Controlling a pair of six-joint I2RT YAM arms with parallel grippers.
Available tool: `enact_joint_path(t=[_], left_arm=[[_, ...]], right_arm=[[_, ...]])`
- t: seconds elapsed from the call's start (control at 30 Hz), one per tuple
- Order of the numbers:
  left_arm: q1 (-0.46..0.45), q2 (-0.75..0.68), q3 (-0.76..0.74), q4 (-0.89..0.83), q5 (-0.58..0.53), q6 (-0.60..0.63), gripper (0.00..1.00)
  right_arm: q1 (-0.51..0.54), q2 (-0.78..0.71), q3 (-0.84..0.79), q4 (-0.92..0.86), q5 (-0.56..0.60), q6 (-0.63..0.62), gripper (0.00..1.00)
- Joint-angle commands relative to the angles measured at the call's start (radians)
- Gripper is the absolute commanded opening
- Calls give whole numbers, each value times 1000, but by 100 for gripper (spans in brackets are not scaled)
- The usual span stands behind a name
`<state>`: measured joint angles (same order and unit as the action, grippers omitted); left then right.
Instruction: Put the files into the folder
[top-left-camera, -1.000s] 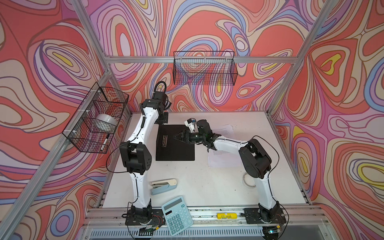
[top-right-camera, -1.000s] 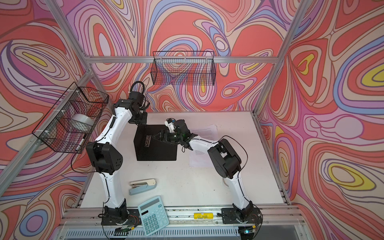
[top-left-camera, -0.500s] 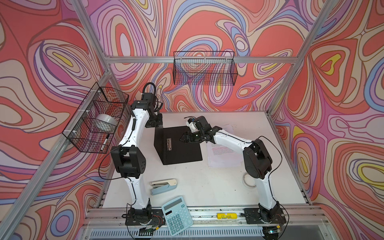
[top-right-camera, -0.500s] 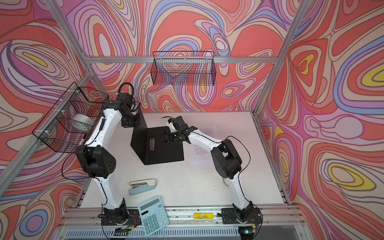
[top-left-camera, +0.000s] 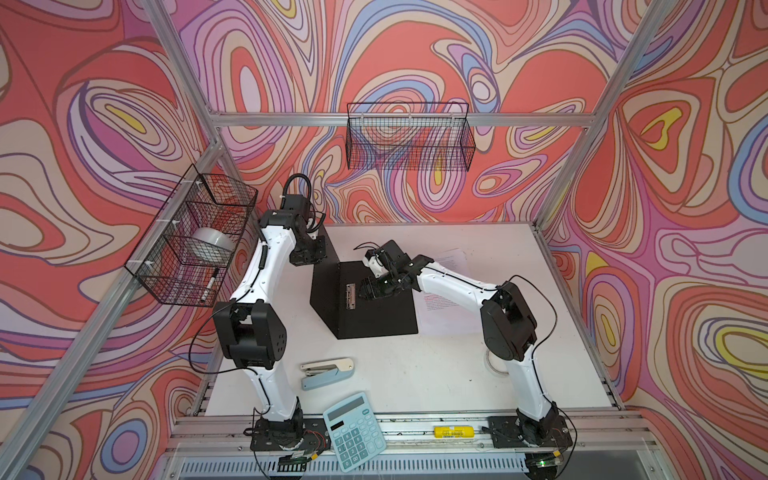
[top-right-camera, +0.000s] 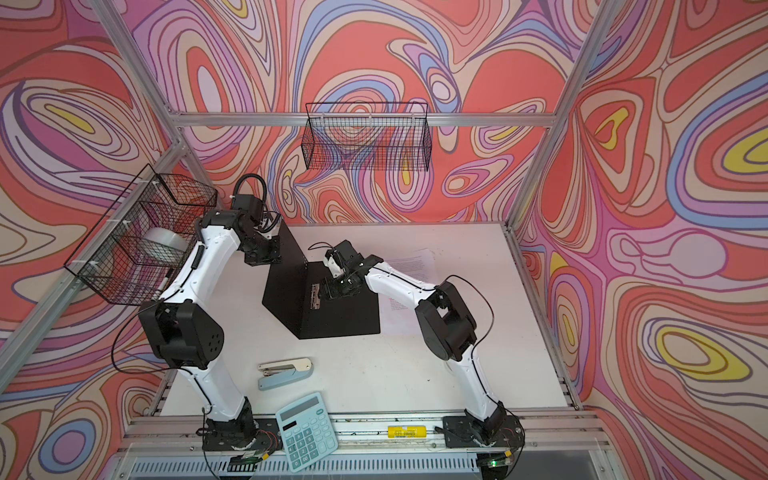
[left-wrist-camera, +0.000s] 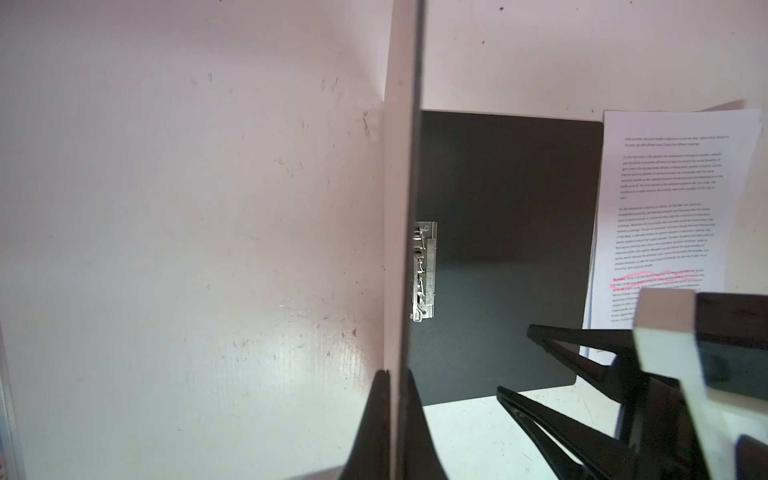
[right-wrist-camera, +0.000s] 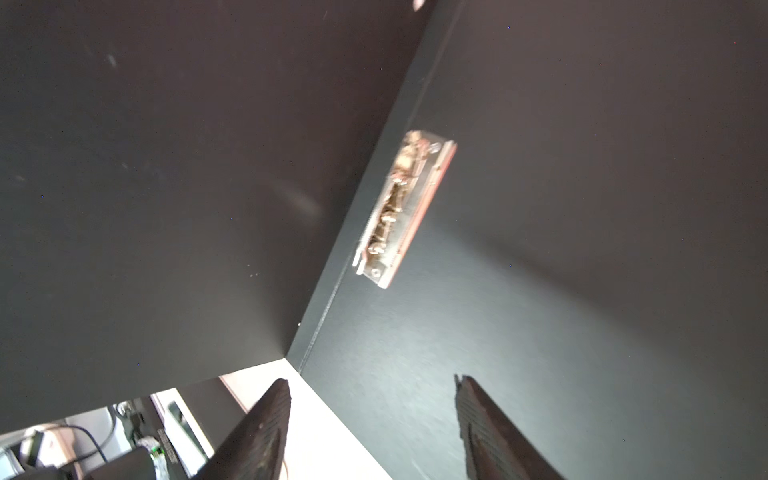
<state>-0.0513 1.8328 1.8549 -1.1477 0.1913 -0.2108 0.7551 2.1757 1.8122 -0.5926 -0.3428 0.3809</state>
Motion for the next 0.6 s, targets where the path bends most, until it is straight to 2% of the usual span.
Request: enact_joint_path(t=[0.0,0.17,0.57], left_arm=[[1,-32,-32,-49,41,-27,0],[1,-58,-61,-35,27,-49,0],[1,-73,-84,-29,17,-35,0]], right_arm=[[17,43,36,-55,43,-13,63],[48,97,102,-105,85,-15,55],[75,190,161,-95,71,0,38]])
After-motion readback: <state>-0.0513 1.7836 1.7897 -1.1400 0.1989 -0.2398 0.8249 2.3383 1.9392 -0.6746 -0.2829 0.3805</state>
